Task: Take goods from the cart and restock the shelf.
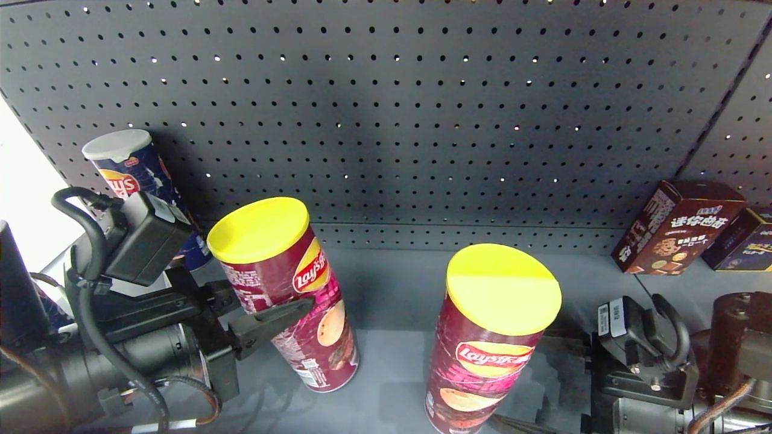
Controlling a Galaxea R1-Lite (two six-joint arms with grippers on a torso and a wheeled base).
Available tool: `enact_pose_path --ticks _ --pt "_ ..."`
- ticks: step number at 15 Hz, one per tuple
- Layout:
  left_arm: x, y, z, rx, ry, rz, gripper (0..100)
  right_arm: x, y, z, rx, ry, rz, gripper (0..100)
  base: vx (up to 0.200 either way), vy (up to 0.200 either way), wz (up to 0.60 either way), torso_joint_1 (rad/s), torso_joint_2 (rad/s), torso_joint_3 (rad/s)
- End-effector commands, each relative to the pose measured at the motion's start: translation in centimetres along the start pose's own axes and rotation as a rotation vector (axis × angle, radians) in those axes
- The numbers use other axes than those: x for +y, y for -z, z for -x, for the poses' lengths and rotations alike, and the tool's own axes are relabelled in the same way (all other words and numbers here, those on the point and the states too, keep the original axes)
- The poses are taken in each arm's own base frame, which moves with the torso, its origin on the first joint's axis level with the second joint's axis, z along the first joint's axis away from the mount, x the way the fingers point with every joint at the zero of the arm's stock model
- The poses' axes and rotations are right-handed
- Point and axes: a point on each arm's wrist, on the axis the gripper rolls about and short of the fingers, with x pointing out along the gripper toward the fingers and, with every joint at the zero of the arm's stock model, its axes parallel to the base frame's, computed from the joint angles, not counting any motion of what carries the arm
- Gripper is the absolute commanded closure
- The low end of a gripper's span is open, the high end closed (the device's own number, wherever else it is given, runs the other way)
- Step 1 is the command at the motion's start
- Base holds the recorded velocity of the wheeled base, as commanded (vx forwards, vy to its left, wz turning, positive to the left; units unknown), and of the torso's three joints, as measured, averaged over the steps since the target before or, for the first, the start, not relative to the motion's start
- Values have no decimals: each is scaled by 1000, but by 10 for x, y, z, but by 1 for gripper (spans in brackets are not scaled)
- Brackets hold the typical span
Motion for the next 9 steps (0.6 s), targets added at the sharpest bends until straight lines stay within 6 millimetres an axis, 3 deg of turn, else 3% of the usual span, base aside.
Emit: enact_pose_path --ticks 1,5,9 --pt "0 0 0 1 0 0 100 0 -6 3 -32 8 13 0 0 0 0 0 0 0" --pt "0 3 2 9 -1 2 100 3 -39 30 -193 47 80 0 0 0 0 0 0 0" --pt "-1 5 2 12 0 3 100 2 -64 41 -297 71 124 0 0 0 0 0 0 0"
